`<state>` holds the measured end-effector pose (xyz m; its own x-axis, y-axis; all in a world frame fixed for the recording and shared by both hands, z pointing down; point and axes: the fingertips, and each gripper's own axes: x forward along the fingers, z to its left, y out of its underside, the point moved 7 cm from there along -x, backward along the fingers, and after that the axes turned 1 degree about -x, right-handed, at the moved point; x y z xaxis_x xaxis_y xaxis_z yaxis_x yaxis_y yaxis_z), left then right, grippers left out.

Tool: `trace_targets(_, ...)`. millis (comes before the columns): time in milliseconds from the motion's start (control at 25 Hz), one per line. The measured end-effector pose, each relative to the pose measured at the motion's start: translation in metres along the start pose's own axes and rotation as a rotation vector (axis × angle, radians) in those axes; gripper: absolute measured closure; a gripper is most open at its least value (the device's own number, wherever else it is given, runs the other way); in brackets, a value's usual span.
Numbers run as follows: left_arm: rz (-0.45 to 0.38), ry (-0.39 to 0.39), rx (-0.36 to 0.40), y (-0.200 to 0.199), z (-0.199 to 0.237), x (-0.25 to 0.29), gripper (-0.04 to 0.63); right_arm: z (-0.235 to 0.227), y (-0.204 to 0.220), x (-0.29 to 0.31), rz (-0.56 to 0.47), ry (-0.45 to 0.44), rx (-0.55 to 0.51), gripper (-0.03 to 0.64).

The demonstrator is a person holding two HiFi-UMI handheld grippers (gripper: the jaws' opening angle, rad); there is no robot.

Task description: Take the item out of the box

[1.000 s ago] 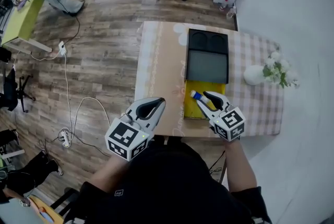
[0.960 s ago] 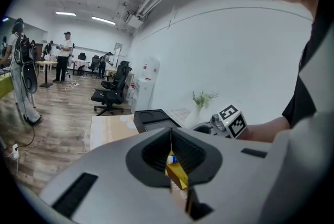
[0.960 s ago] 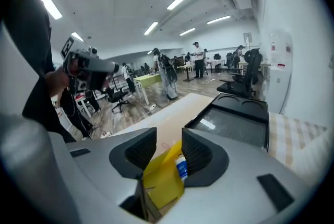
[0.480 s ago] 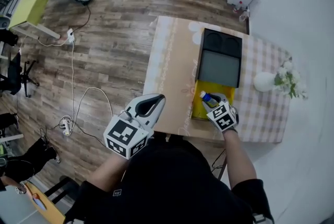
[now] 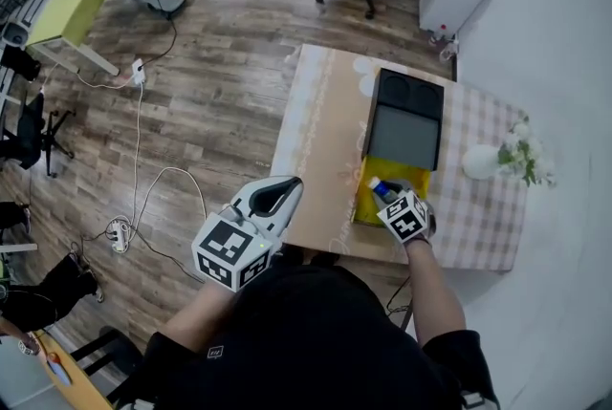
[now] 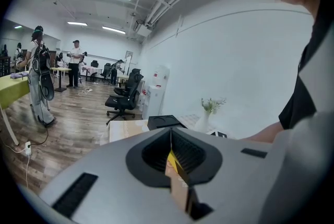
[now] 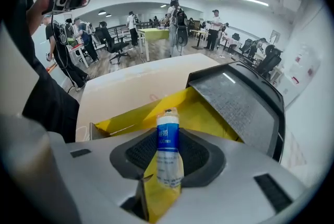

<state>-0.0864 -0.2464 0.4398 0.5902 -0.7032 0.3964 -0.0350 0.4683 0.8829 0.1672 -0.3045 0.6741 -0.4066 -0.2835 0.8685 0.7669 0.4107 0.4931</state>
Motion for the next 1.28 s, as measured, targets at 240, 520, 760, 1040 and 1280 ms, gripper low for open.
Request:
trace_targets(240,-0.039,0.02,0.021,-0.003,-0.008,-0.012,0.58,0.001,-0.006,-0.022,-0.063,0.023,0.048,0.483)
trace_targets(520,-0.071,0.06,0.045,-0.007,-0.014,-0.015,0.58,-0.002,-0.037,-0.074,-0.202,0.091,0.08,0.483)
trace_targets(760,-0.096,0.128,0.105,-0.024,-0.028,-0.002,0.58,0.0,-0.058,-0.121,-0.348,0.123,0.111,0.483)
trace_targets(1040,-0.125,0.186,0.183,-0.048,-0.045,0.004,0.58,0.026,-0.083,-0.19,-0.538,0.134,0.104,0.483)
trace_targets(1280,-0.174,0.213,0.197,-0.066,-0.059,0.0,0.58,0.048,-0.102,-0.253,-0.769,0.073,0.114,0.485)
